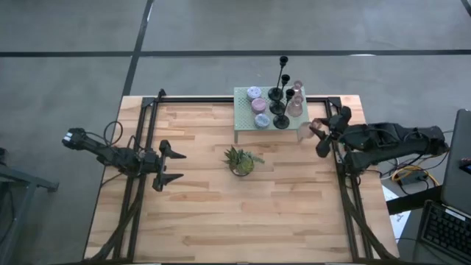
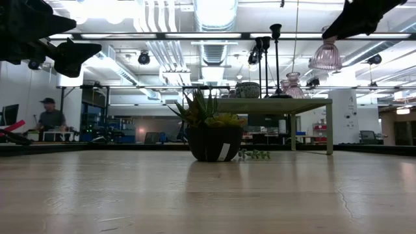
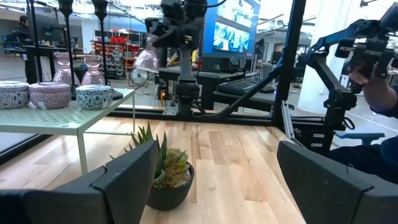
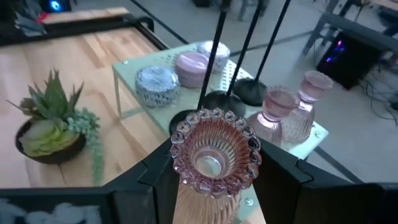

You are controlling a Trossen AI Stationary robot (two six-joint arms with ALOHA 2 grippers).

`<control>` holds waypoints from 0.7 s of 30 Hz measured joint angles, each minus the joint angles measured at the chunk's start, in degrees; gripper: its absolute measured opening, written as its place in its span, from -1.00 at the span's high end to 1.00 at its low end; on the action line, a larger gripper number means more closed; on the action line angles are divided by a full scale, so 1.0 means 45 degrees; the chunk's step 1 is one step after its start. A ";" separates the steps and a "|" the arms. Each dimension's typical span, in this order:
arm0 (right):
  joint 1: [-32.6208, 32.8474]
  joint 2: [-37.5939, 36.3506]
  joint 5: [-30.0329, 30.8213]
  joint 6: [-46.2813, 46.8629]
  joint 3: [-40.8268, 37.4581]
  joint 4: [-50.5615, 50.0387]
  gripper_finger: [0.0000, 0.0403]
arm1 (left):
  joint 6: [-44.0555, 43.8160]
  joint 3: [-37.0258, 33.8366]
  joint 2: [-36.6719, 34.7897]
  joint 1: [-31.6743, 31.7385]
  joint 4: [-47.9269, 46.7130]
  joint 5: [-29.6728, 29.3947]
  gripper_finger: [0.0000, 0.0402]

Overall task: Pick & Place candle stick holders
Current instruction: Put the glass candle holder on the shelf

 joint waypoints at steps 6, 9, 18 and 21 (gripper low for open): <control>-0.2032 0.0556 -0.1487 -0.1158 -0.0015 0.0595 0.21 | 0.0000 0.0000 -0.0002 -0.0005 0.0000 -0.0003 -0.67; -0.2914 0.0783 -0.2136 -0.1651 -0.0019 0.0995 0.20 | -0.0005 0.0000 -0.0002 -0.0002 0.0000 -0.0003 -0.67; -0.5032 0.1696 -0.4204 -0.2720 -0.0124 0.1755 0.21 | 0.0000 0.0000 -0.0002 0.0000 -0.0019 -0.0003 -0.67; -0.5495 0.2008 -0.4216 -0.3003 -0.0146 0.1885 0.19 | 0.0000 0.0000 -0.0002 -0.0004 -0.0029 0.0000 -0.67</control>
